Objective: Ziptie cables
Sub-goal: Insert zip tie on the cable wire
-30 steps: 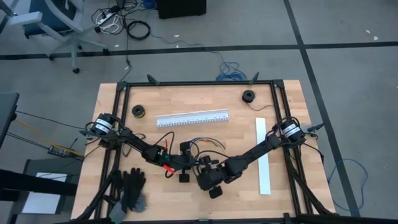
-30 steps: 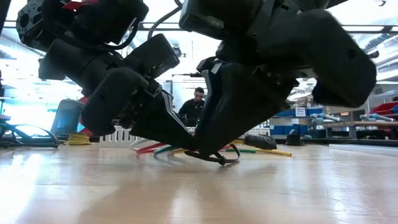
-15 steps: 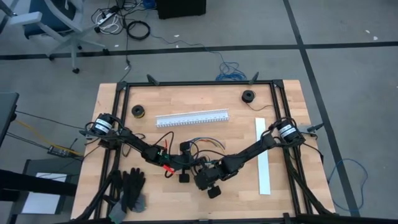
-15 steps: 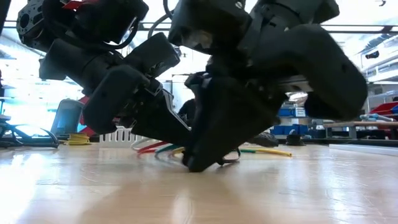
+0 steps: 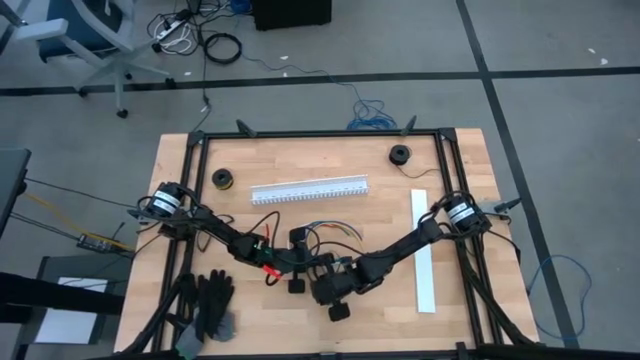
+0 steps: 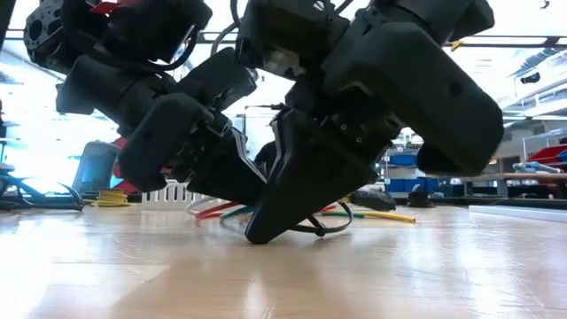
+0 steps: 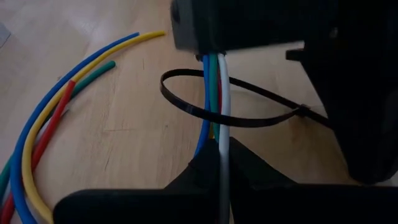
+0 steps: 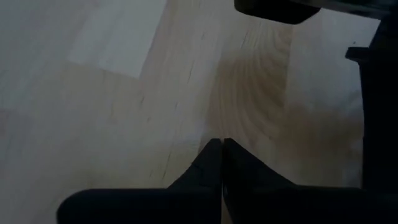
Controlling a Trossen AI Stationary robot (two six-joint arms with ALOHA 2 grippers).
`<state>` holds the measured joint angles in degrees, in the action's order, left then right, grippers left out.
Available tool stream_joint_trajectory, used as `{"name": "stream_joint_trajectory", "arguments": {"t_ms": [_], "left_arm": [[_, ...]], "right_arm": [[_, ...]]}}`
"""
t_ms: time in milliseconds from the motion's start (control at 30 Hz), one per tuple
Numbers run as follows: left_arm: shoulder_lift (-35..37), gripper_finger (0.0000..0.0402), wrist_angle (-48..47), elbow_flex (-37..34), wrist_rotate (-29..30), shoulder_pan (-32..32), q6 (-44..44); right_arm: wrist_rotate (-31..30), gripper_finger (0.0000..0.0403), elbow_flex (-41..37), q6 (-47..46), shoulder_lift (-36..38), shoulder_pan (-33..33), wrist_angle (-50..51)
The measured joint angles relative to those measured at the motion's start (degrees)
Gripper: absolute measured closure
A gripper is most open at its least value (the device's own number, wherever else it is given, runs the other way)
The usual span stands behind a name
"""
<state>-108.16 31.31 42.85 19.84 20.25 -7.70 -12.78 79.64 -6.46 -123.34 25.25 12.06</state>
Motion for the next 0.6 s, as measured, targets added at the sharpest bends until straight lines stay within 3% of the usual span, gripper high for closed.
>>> {"name": "stream_joint_trajectory", "arguments": {"t_ms": [300, 600], "left_arm": [[0.0, 0.0402, 2.3, 0.0, 0.0, 0.0, 0.0], [0.0, 0.0402, 12.3, 0.0, -0.4, 1.3, 4.3]], "right_arm": [[-6.6, 0.0402, -0.3, -0.8, 6.3, 2.1, 0.4], [-7.1, 0.0402, -0.3, -1.5, 7.1, 2.1, -2.9]]}}
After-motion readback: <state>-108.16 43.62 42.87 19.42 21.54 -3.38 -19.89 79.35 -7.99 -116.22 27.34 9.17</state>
